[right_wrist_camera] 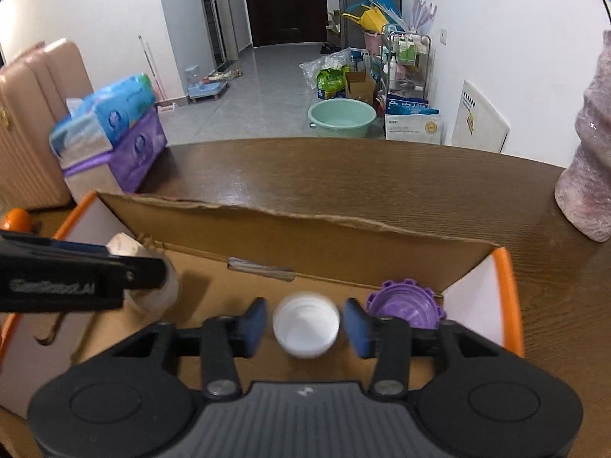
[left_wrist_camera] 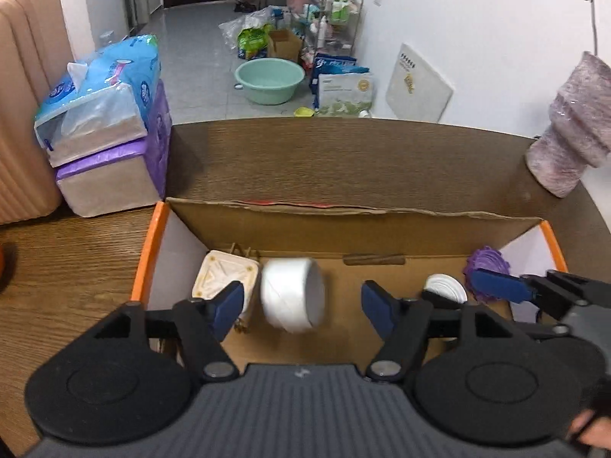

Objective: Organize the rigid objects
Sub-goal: 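Carry the tape roll and white cap into the box and release both, then withdraw both tools from the box back over the table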

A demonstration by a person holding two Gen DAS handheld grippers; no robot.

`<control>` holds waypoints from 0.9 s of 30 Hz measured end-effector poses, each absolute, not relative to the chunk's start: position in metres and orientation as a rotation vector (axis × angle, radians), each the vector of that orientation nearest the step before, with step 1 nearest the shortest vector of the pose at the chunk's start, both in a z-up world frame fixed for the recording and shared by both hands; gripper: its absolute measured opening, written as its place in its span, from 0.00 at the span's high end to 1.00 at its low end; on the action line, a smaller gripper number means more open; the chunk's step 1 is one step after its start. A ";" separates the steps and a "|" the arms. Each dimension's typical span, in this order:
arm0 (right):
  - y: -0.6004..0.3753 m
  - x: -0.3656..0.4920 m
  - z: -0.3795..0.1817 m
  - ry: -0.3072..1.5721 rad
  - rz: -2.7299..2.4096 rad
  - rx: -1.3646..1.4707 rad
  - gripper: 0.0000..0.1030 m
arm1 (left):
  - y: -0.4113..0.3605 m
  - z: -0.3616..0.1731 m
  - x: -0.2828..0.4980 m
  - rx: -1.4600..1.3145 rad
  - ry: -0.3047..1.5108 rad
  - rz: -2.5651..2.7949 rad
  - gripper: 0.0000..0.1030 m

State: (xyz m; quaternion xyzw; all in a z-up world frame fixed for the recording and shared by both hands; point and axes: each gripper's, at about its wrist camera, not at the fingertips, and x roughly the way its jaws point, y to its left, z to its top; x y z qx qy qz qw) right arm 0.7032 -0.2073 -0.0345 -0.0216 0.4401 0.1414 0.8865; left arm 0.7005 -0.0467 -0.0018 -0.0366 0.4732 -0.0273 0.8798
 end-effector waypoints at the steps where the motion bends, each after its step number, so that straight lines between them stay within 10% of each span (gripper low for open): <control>1: -0.205 0.701 -0.035 0.911 0.295 -0.051 0.35 | -0.048 0.000 0.696 -0.059 0.981 -0.070 0.31; 15: -0.221 0.580 0.058 0.727 0.279 -0.059 0.27 | -0.017 0.092 0.550 -0.012 0.798 -0.081 0.13; 27: -0.237 0.378 0.087 0.201 0.237 0.081 0.12 | 0.004 0.109 0.311 0.062 0.113 0.028 0.00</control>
